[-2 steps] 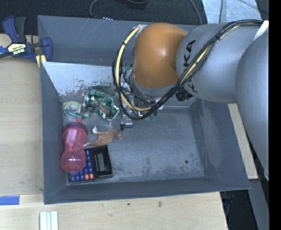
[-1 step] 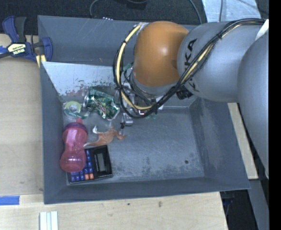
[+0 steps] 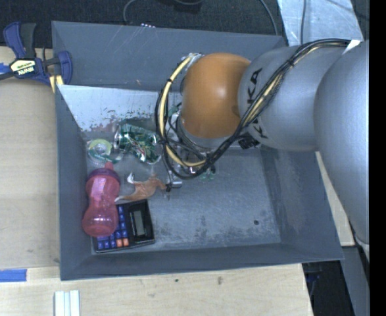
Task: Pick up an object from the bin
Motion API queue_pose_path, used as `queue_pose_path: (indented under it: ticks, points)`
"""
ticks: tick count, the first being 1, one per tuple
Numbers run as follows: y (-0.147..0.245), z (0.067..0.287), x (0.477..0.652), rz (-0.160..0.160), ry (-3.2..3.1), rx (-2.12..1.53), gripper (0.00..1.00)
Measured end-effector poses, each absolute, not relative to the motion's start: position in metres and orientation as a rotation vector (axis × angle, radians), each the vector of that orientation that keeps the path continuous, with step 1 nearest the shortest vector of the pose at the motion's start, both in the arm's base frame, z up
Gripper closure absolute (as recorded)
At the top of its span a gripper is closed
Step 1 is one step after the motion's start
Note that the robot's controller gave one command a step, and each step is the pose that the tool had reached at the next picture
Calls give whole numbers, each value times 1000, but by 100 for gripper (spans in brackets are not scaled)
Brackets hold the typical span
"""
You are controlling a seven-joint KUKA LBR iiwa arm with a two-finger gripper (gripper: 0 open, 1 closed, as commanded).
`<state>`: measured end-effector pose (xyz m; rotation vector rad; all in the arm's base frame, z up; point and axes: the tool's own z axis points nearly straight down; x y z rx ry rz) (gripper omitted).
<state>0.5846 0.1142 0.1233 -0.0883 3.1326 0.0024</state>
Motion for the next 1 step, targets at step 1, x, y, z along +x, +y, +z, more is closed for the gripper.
queue_pose_path:
  ticks: [1]
  points:
    - [123,72,588,3,3107,-408,100]
